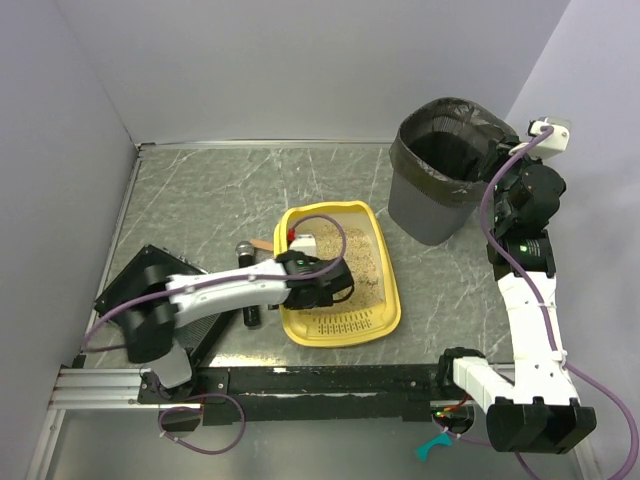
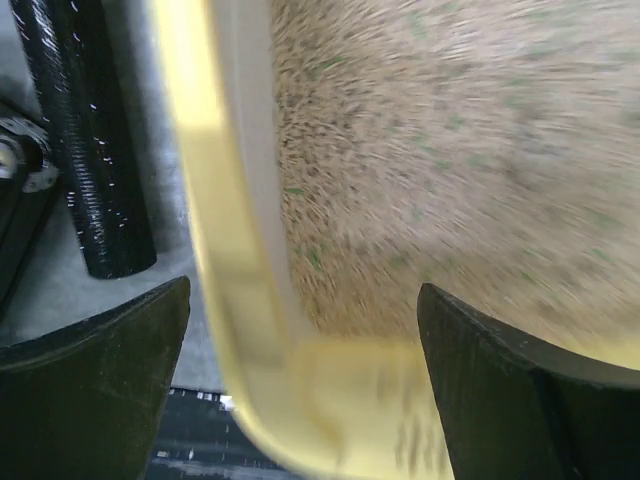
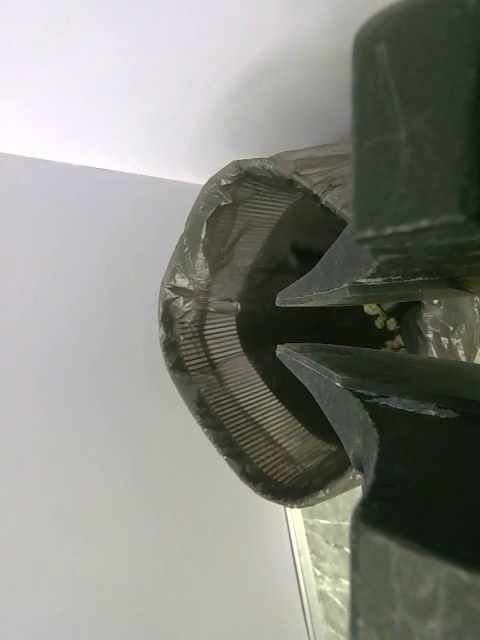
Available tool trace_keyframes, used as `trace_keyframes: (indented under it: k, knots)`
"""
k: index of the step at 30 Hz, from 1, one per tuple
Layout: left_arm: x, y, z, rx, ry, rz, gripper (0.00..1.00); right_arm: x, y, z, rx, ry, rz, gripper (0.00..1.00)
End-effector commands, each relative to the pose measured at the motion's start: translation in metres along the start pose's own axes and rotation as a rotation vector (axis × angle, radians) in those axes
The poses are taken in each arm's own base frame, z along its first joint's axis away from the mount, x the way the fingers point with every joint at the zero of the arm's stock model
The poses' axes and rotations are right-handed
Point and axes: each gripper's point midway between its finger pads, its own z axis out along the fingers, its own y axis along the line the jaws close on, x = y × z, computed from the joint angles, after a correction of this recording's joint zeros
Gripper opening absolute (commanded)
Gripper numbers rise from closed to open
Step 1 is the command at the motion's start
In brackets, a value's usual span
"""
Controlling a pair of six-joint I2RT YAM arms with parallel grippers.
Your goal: Clean the litter box
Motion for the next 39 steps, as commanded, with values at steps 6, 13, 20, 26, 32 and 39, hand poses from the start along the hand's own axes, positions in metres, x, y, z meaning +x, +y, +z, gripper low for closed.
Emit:
trace_keyframes:
  k: [6, 13, 20, 26, 32, 39]
  knots:
    - [-0.109, 0.013, -0.1, 0.325, -0.299, -0.113, 0.97, -0.041, -0.004, -0.011, 0.033, -0.098, 0.041, 0.16]
    - [-0.164, 0.008, -0.103, 0.51, -0.415, -0.153, 0.97, -0.041, 0.028, -0.031, -0.149, -0.019, 0.056, 0.19]
    - [-0.177, 0.046, -0.093, 0.584, -0.415, -0.278, 0.97, 0.004, 0.139, -0.107, -0.756, 0.303, 0.181, 0.41]
    - [-0.173, 0.108, -0.059, 0.451, -0.403, -0.449, 0.97, 0.089, 0.176, -0.169, -0.883, 0.559, 0.17, 0.55]
    - [-0.15, 0.152, -0.031, 0.337, -0.373, -0.575, 0.97, 0.168, 0.158, -0.18, -0.716, 0.671, 0.267, 1.0]
    - [-0.133, 0.176, -0.033, 0.266, -0.386, -0.624, 0.97, 0.196, 0.107, -0.169, -0.423, 0.585, 0.264, 1.0]
